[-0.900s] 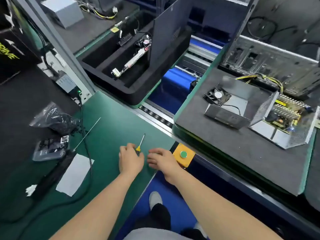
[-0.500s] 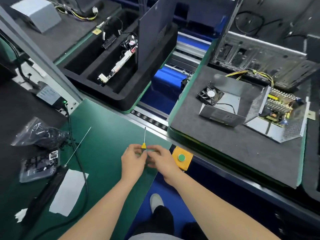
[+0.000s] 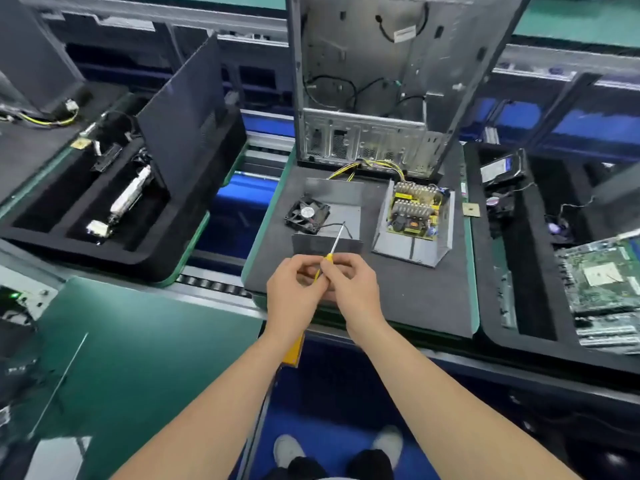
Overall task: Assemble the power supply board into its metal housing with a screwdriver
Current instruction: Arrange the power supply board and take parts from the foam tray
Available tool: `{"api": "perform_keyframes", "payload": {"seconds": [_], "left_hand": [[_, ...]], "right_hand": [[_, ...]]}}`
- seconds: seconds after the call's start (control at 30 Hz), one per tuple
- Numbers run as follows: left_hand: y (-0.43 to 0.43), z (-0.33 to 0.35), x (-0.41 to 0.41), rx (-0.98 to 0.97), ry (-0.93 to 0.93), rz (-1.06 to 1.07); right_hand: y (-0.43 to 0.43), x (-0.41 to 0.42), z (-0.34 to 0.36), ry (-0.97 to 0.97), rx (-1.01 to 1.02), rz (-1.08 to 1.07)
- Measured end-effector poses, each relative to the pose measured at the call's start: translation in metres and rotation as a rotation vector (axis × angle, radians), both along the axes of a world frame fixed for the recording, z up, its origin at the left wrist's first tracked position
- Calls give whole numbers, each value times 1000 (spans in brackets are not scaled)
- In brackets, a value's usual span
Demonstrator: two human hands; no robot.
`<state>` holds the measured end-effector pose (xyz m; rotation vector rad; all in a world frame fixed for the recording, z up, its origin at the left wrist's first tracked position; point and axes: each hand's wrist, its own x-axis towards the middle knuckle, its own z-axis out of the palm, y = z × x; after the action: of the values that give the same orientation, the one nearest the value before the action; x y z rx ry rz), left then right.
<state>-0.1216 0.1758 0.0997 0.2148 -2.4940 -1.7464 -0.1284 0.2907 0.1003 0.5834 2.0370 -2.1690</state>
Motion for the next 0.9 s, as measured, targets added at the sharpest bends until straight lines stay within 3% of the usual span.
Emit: {"api": "perform_keyframes", "payload": {"seconds": [0.37,0.6,0.9], "left_hand": [[161,-3,-15,-81,-147,-360],[198,-17,-16,-229,-174,-388],[203,-29,-17,-269,-220,-287]], "right_hand": [[173,15,-7,-120,31,-295],[214,15,-28,-254,119,-265],[221,7,-38,-271,256,-183]]}}
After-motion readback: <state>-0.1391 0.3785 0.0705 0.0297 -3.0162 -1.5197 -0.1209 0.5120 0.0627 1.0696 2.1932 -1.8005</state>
